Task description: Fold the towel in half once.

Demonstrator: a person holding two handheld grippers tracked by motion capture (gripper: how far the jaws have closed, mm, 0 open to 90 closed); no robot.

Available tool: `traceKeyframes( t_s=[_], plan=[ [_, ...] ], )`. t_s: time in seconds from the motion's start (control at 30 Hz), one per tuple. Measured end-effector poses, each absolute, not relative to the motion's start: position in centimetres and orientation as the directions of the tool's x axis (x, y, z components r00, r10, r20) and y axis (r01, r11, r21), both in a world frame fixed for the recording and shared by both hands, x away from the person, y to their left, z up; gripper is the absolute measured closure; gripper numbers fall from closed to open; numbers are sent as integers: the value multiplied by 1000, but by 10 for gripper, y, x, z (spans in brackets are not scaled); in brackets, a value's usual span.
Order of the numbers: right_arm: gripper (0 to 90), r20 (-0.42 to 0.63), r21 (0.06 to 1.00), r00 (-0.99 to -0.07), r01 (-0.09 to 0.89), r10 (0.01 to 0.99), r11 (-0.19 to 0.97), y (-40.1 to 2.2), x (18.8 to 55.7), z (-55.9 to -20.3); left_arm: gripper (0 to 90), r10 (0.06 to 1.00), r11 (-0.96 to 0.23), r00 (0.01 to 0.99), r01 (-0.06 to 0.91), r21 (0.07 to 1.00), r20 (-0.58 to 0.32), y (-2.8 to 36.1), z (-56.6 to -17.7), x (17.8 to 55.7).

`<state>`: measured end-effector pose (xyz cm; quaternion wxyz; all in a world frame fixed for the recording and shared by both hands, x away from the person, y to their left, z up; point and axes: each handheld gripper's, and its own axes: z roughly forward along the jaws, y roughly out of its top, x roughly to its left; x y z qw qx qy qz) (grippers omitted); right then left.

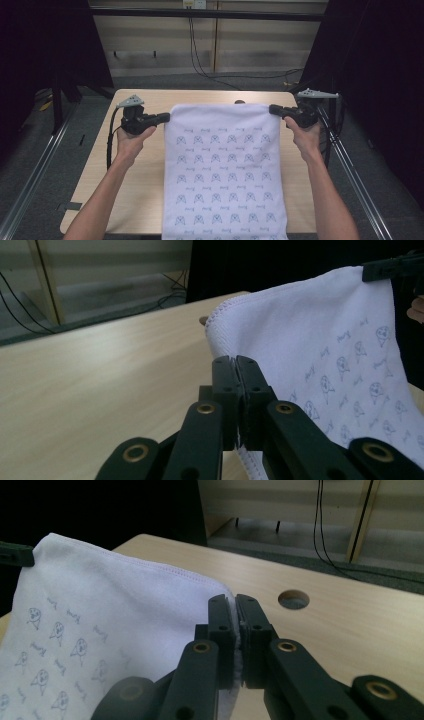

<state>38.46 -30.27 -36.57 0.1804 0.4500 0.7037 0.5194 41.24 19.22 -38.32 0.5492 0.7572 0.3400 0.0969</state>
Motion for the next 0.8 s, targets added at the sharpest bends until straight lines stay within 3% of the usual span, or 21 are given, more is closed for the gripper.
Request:
traceKeyframes(
  t_s=[0.4,0.57,0.8],
  plan=[
    [864,202,934,-512,357,835,-7,-306,396,-315,883,634,-132,754,328,935,-175,190,-327,426],
    [864,205,918,-530,396,823,26,-308,379,-333,883,604,-203,782,338,919,-154,188,-349,408],
    [865,241,901,-570,433,785,38,-316,334,-364,883,550,-212,812,363,907,-197,197,-376,369]
  ],
)
